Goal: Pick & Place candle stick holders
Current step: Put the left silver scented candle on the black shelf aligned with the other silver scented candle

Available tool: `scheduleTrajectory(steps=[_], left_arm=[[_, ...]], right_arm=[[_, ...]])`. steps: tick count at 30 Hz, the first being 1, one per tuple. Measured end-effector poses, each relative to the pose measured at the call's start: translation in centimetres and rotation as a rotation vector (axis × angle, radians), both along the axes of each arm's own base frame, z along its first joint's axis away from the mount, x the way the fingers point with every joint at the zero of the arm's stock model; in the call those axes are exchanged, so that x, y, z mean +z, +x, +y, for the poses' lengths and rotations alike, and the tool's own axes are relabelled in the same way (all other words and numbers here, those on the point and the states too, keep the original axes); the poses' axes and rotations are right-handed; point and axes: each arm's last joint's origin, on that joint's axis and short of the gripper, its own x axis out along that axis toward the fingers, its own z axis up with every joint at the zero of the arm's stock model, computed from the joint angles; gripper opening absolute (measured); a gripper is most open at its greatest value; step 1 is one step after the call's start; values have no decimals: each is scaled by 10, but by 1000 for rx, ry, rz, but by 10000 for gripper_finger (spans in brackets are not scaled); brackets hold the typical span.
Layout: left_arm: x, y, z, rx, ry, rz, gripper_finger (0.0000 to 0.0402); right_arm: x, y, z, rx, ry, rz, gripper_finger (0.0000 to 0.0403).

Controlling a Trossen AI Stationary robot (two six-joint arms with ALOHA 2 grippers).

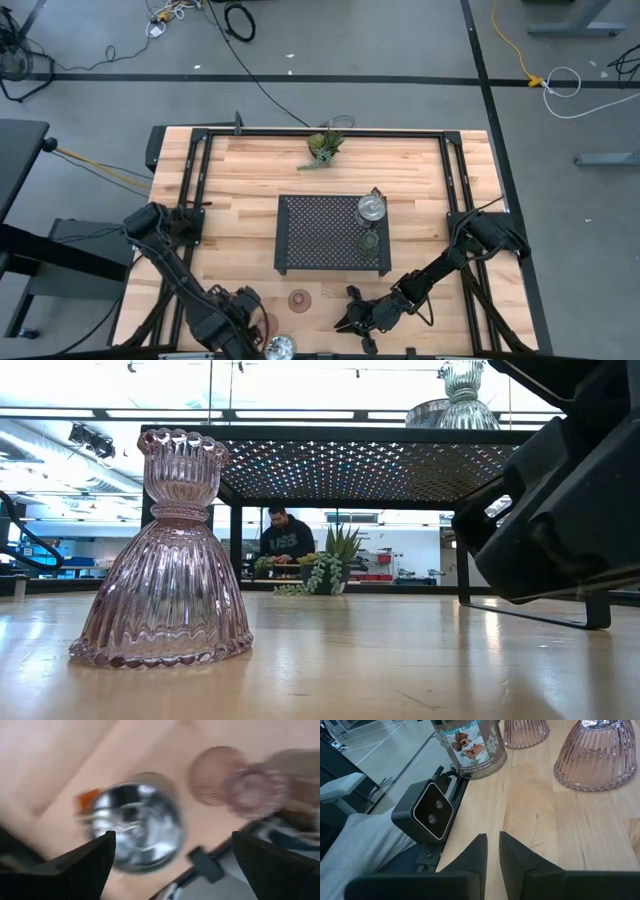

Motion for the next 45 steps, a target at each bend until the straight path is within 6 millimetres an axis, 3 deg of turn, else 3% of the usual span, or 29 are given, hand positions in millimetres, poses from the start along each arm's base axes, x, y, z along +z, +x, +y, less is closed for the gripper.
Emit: scheduleTrajectory(steps=[7,18,26,31,34,36,40,45], left_arm=[[1,-14,11,69,115,141,399],[0,-8,-2,48,39,-4,399],[-28,-6,-3,23,-47,-2,399],[-12,-12,3,33,-9,2,399],[3,-27,11,90,54,35,399],[2,-38,13,125,124,79,399],[4,-37,1,111,39,-38,399],[-3,-35,4,105,62,-36,399]], right_arm=[[0,0,0,0,0,-1,47],[0,0,0,0,0,-1,47],[0,0,0,-1,0,-1,47],[0,0,0,-2,0,-2,47],[0,0,0,-2,0,-2,47],[0,0,0,-1,1,-2,47],[0,0,0,0,1,-1,47],[0,0,0,1,1,-1,47]])
